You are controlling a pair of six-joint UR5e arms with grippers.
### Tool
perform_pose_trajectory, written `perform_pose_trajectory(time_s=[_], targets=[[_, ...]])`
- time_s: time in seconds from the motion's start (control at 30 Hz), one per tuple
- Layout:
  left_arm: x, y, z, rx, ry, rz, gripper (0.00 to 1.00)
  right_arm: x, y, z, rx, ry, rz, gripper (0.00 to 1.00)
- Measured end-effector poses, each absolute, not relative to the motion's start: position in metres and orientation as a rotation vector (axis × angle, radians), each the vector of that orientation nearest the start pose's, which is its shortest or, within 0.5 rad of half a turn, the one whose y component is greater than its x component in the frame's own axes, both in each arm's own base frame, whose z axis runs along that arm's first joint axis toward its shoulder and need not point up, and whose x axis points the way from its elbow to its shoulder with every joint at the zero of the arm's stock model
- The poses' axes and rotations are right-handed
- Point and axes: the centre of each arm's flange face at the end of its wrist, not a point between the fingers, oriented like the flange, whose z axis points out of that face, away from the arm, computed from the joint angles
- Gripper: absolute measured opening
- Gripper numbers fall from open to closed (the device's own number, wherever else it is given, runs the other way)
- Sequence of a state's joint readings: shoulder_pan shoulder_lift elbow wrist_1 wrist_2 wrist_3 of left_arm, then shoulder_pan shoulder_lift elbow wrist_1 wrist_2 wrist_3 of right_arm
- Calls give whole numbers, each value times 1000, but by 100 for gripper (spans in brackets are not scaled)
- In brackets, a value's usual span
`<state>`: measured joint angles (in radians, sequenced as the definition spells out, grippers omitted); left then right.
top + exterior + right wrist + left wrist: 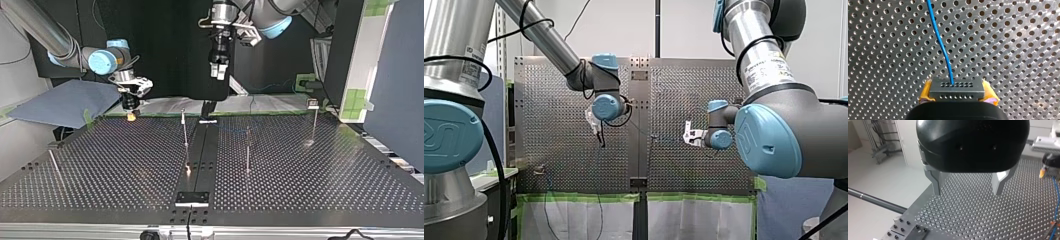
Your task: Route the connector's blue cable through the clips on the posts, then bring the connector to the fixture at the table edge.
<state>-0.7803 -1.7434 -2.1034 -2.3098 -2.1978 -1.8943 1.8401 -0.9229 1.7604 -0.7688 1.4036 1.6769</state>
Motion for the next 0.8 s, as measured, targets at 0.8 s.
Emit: perform_pose_trajectory(time_s=[0.8], targets=[[233,-334,172,-117,1544,-480,100,303,-554,113,1545,-1132,1539,2]])
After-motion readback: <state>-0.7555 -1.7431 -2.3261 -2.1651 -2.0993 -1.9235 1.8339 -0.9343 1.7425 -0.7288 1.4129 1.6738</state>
